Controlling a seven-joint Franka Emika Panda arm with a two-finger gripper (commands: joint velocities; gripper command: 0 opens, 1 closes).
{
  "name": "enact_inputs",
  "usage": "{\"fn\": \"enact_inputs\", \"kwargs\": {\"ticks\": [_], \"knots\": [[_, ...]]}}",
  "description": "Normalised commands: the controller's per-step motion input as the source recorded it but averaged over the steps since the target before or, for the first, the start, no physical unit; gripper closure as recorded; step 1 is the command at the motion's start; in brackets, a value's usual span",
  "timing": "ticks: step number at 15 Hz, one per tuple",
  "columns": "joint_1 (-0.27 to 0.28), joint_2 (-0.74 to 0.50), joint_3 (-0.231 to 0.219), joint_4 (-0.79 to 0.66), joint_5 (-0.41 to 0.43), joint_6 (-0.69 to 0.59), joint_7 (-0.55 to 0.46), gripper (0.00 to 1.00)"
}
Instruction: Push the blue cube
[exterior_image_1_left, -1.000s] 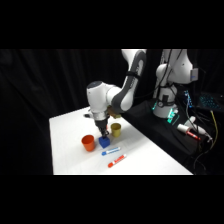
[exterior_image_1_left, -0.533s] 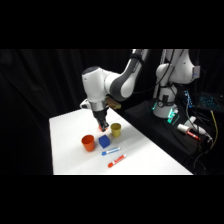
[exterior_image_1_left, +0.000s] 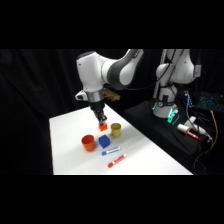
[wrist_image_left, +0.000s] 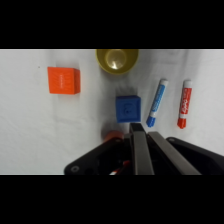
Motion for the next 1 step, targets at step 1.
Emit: {"fn": "enact_inputs", "kwargs": {"ticks": [1], "knots": [[0.003, -0.12, 0.028, 0.08, 0.025, -0.21, 0.05, 0.97]]}}
